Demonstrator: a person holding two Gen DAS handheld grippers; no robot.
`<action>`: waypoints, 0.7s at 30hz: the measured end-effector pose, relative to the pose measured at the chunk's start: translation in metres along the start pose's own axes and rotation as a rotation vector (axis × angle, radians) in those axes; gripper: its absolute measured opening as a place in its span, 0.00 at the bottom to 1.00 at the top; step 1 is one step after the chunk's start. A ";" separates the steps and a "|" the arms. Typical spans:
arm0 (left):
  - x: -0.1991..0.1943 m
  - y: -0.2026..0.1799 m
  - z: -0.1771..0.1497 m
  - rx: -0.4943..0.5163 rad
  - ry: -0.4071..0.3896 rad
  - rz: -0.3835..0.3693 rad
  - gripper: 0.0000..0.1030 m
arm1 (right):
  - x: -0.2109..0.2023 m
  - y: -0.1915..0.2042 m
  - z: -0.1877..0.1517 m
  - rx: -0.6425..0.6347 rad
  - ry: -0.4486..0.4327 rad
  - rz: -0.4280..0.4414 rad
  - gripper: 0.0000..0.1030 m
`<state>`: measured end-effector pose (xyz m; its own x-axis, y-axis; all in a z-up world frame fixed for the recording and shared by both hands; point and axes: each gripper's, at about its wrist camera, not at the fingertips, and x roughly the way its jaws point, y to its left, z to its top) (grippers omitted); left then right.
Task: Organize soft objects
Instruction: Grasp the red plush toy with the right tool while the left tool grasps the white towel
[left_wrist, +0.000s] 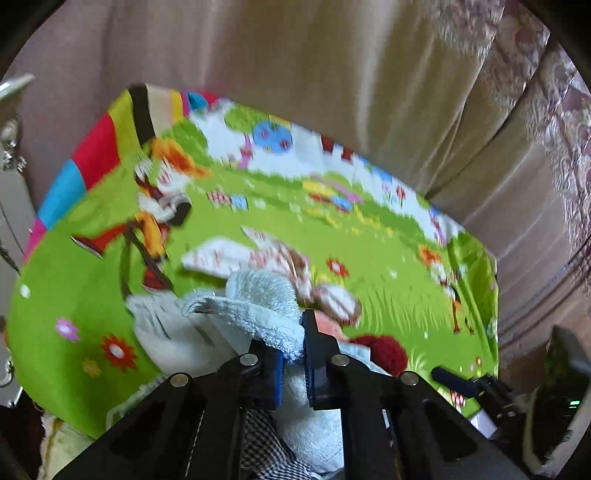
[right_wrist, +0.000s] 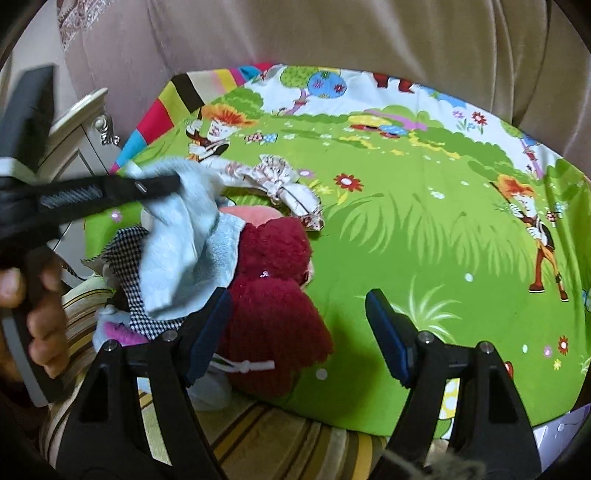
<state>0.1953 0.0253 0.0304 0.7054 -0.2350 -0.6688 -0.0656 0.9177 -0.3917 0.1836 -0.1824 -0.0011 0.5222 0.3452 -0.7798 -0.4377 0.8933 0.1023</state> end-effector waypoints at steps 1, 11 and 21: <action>-0.006 0.002 0.002 -0.008 -0.028 0.001 0.09 | 0.003 0.000 0.001 -0.001 0.009 0.004 0.75; -0.038 0.021 0.017 -0.060 -0.163 0.008 0.09 | 0.033 -0.005 0.005 0.029 0.107 0.074 0.76; -0.058 0.019 0.020 -0.066 -0.208 0.012 0.09 | 0.024 -0.002 0.001 0.030 0.083 0.123 0.23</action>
<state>0.1672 0.0622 0.0743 0.8341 -0.1467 -0.5317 -0.1166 0.8954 -0.4298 0.1973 -0.1756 -0.0192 0.4034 0.4290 -0.8082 -0.4718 0.8543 0.2180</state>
